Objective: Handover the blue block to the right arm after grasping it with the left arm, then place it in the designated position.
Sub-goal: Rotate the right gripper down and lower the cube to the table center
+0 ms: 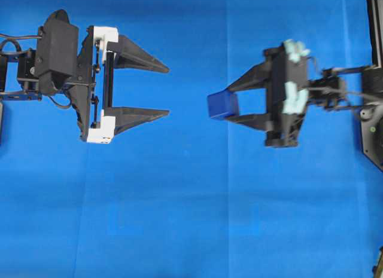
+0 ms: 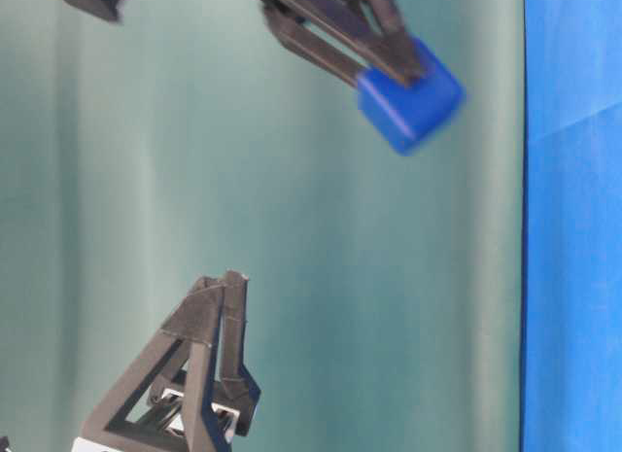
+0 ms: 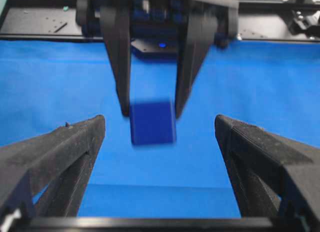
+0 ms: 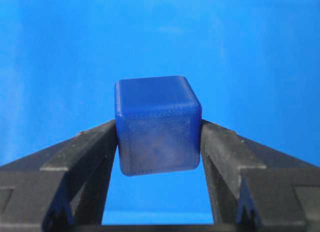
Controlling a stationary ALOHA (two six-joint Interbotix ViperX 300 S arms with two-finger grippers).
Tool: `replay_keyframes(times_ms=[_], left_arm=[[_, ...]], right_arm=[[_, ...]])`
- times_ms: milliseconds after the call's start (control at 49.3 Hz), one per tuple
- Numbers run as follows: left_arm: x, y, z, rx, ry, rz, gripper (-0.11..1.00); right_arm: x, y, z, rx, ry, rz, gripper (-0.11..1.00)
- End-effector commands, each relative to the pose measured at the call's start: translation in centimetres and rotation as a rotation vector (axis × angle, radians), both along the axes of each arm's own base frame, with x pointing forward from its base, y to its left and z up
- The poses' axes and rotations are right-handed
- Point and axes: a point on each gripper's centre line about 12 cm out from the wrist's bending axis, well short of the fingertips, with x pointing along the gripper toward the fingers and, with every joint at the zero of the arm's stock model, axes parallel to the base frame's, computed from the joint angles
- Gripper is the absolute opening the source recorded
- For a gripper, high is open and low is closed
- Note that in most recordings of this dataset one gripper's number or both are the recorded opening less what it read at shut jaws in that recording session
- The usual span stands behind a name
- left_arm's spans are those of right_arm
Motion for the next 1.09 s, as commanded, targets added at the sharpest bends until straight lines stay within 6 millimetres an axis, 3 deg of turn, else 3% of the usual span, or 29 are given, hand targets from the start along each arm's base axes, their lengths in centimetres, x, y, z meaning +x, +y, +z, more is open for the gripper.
replay_keyframes(times_ms=[0, 365, 689, 1074], left_arm=[[-0.1, -0.1, 1.1, -0.003, -0.032, -0.001, 0.93], [-0.2, -0.1, 0.9, -0.004, -0.026, -0.001, 0.93], [-0.1, -0.1, 1.1, -0.004, -0.028, -0.002, 0.93], [-0.1, -0.1, 1.1, -0.004, -0.029, -0.002, 0.93]], right_arm=[[1.3, 0.1, -0.4, 0.012, -0.026, 0.002, 0.45], [5.2, 0.0, -5.9, 0.067, 0.008, -0.023, 0.45], [7.4, -0.2, -9.8, 0.102, 0.024, -0.056, 0.45], [8.3, -0.4, -11.1, 0.108, 0.024, -0.066, 0.45]])
